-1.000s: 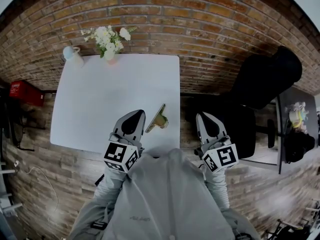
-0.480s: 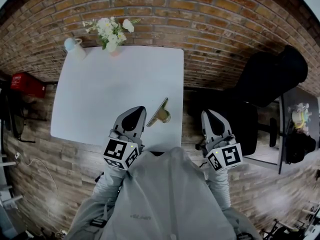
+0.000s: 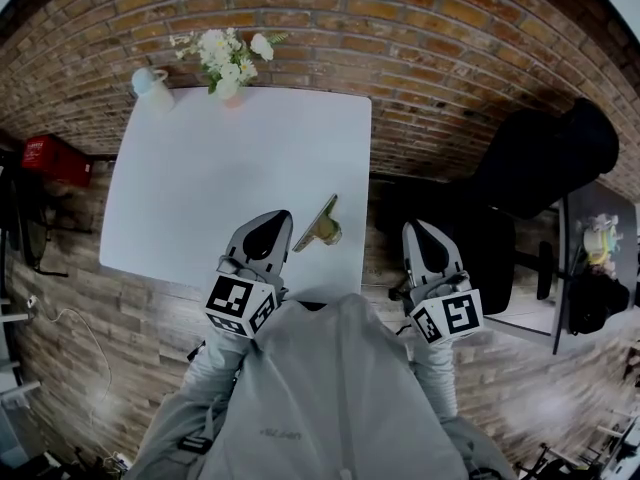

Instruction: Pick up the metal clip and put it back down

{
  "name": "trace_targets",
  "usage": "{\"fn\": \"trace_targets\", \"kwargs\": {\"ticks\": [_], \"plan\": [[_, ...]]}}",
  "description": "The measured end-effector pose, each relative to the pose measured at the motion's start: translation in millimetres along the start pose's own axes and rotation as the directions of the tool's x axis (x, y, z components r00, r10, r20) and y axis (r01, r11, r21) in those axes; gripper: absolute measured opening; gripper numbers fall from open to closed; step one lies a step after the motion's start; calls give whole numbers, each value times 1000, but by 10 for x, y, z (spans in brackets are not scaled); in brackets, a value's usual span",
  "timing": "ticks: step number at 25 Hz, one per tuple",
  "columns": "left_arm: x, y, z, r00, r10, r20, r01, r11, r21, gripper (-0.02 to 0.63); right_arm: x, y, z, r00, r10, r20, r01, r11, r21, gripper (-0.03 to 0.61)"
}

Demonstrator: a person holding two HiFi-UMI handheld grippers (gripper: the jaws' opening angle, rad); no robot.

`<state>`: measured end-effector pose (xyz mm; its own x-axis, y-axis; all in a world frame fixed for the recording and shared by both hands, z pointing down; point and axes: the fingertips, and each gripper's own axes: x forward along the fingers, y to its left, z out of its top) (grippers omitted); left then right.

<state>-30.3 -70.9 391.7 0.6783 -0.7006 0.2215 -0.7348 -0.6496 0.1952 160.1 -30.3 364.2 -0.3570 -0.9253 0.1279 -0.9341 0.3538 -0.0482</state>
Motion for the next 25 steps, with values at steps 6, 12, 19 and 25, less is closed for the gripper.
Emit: {"fn": "trace_targets", "kwargs": {"ticks": [6, 12, 19, 25], "plan": [[2, 3, 11, 1000, 0, 1, 0, 1000, 6, 26, 30, 17, -2, 1000, 12, 0, -12, 1000, 0, 23], [-9, 19, 7, 1000, 5, -1, -5, 1000, 4, 26, 57, 40, -19, 1000, 19, -4, -19, 1000, 1, 23], [-25, 58, -12, 1000, 14, -5, -14, 1000, 6, 26, 60, 39, -57, 1000, 24, -11, -23, 1000, 11, 23], [-14, 41, 14, 1000, -10, -4, 10, 999, 32, 26, 72, 58, -62, 1000, 28, -12, -28, 1000, 13, 23]]}}
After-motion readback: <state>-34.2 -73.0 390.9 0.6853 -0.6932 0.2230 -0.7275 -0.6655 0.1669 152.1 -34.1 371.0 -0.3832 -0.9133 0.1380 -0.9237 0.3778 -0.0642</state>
